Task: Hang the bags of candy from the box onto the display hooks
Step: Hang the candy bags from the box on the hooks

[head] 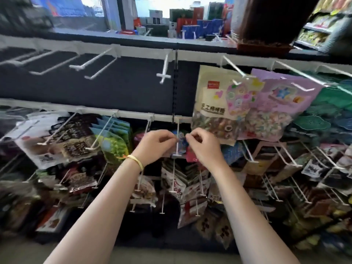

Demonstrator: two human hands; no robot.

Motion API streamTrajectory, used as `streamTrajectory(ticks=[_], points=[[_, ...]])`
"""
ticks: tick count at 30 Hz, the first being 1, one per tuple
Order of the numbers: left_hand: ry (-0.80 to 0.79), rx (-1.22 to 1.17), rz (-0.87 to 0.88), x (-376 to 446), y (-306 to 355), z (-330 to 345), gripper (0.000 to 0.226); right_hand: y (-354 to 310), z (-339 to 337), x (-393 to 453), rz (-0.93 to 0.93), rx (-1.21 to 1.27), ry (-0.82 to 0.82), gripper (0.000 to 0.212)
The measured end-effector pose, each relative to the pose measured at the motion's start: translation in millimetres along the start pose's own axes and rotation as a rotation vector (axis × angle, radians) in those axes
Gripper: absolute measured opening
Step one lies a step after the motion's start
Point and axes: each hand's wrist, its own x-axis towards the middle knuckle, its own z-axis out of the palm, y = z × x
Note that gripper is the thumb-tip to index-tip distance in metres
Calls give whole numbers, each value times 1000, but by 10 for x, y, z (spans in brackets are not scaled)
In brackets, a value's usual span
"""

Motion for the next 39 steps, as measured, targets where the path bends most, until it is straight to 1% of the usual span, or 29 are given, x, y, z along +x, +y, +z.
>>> streamTrajectory(ticks=[2, 4, 8, 10, 12, 14, 16, 18, 21, 23, 25, 27, 29, 32, 34, 36, 37, 39], points=[[73, -29, 0, -344, -308, -519, 11, -325, 513, -94, -17, 8, -35, 28], [155, -73, -42, -761, -700, -1143, 12, -731, 1135, -204, -40, 27, -98, 28], [355, -51, -140, -1620, -1467, -2411, 20, -1606, 2527, -456, -94, 63, -292, 25], [437, -45, -200, -1979, -1791, -2986, 19, -2034, 3165, -584, -134, 65, -383, 22], [487, -29, -256, -2255, -2051, -3472, 11, -2384, 3712, -677, -161, 84, -460, 16], [499, 24, -297, -2493, -2337, -4031, 10, -2748, 4307, -718, -189, 123, -514, 13], [478, 56, -320, -2577, -2474, -4263, 10, -2887, 4558, -700, -206, 167, -532, 10], [497, 87, -338, -2658, -2739, -4620, 11, -3053, 4995, -626, -212, 198, -574, 8], [579, 82, -368, -2705, -3132, -5073, 16, -3264, 5621, -438, -195, 274, -604, 7], [638, 99, -359, -2677, -3392, -5409, 19, -3408, 6094, -235, -176, 339, -621, 8], [722, 163, -316, -2609, -3644, -5799, 20, -3614, 6569, -20, -179, 387, -635, 9], [792, 278, -284, -2517, -3829, -6242, 13, -3861, 7031, 192, -201, 400, -667, 11], [767, 393, -276, -2427, -3951, -6706, 12, -4095, 7433, 374, -221, 393, -694, 14], [645, 486, -361, -2284, -4191, -7413, 21, -4386, 7981, 629, -217, 374, -749, 17], [608, 513, -443, -2217, -4384, -7783, 31, -4550, 8301, 762, -185, 337, -801, 22], [585, 533, -494, -2178, -4563, -8084, 43, -4715, 8579, 856, -126, 284, -857, 32], [571, 547, -515, -2162, -4668, -8230, 45, -4817, 8705, 897, -102, 251, -885, 37], [554, 615, -559, -2130, -4900, -8524, 37, -5002, 8969, 1001, -78, 171, -928, 46]])
